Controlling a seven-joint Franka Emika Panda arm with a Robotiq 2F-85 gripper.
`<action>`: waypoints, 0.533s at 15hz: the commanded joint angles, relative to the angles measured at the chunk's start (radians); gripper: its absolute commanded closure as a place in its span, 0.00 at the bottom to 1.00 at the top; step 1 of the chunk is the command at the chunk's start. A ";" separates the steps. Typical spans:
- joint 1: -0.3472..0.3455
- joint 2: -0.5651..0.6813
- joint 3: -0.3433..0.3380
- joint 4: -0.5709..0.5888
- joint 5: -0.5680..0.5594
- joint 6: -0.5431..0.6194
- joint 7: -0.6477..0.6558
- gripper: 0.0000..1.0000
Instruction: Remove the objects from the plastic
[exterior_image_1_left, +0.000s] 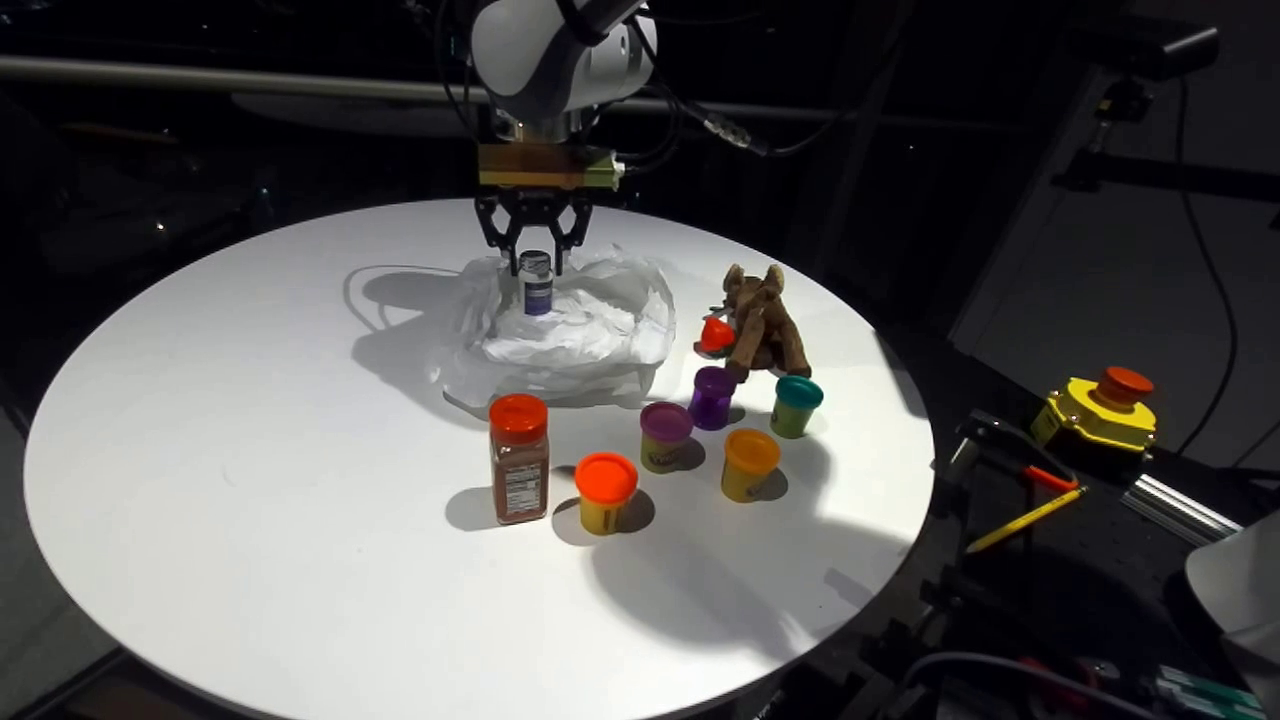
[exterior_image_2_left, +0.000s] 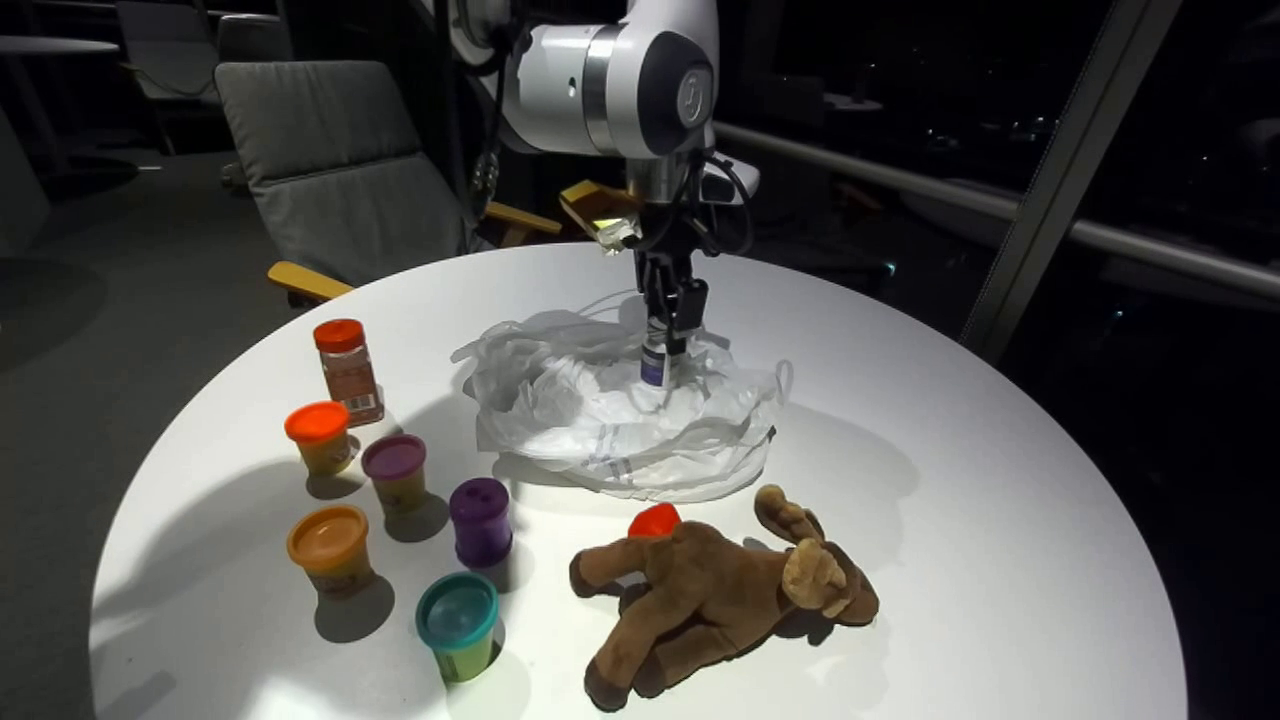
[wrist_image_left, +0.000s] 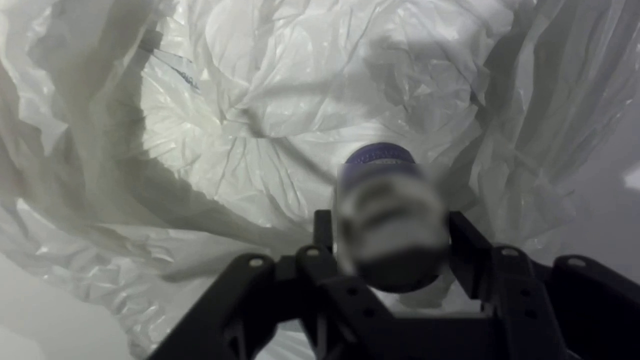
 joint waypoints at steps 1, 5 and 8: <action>0.006 0.011 -0.010 0.047 0.003 -0.031 -0.001 0.72; 0.016 -0.101 -0.012 -0.047 0.001 -0.035 -0.002 0.74; 0.027 -0.239 -0.031 -0.163 -0.019 -0.016 0.002 0.74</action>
